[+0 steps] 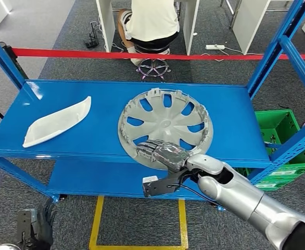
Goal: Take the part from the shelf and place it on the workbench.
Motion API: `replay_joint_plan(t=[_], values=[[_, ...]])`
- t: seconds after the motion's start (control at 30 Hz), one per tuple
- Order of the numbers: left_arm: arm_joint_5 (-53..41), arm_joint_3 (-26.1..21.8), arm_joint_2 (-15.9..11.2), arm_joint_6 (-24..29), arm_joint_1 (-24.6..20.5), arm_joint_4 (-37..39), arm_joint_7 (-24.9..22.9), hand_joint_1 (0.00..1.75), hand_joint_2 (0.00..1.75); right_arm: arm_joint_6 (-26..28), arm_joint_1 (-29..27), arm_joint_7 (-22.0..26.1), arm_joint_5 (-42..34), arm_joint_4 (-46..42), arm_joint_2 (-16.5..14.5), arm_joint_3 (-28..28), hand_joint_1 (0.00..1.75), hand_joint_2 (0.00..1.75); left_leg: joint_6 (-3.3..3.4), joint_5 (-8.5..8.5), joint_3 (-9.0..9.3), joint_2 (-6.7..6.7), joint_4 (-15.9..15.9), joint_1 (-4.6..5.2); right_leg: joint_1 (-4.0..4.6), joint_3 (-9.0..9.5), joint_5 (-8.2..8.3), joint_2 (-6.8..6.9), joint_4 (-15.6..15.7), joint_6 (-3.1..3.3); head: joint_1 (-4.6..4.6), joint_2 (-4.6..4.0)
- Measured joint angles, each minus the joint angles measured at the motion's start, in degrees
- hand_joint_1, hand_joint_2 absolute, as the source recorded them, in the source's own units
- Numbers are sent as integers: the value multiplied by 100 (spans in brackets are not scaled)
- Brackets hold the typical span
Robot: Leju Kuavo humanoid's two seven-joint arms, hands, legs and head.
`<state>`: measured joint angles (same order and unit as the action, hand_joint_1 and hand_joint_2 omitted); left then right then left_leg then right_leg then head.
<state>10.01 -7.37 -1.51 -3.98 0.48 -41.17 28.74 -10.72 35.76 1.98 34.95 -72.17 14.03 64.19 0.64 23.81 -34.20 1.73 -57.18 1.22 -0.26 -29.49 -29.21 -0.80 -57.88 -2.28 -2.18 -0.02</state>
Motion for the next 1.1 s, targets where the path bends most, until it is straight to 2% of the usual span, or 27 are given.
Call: replay_joint_plan(t=[0.13,0.27,0.43,0.6,0.77,0.9,1.1], values=[[-34,-1,4,16,0,-2,-174,0,0,458,-75,-315,381,147,-39,-66,0,175,0,0,0,0,0,0,1,2,0,1,0,0,0,0],[-37,-8,3,17,10,-13,-262,0,0,478,-142,-392,497,356,-51,-166,0,175,0,0,-1,1,0,1,0,3,1,1,0,-1,-1,0],[-40,-20,3,15,6,-21,-293,0,0,310,-187,-411,557,634,-87,-202,0,175,0,0,-1,0,0,1,-1,2,1,1,3,-1,0,0],[-65,-22,-1,-33,-24,-13,-269,0,0,-301,-109,36,144,943,-127,-201,0,175,0,0,4,-6,0,0,0,2,1,-10,4,-1,1,0],[-67,-20,-12,-65,-61,14,-218,0,0,-404,-47,132,-25,1008,-127,-193,0,175,0,0,12,-8,0,-1,1,2,1,-11,4,-1,0,0],[-57,-22,-17,-57,-63,35,-186,0,0,-152,-59,-73,96,1006,-128,-173,0,175,0,0,14,-8,0,-2,1,12,2,-11,4,-1,0,0],[-57,-24,-11,-52,-21,-1,-277,0,0,527,-235,-490,499,998,-219,-196,0,175,0,0,12,-6,0,0,1,15,2,-7,5,-2,0,0]])
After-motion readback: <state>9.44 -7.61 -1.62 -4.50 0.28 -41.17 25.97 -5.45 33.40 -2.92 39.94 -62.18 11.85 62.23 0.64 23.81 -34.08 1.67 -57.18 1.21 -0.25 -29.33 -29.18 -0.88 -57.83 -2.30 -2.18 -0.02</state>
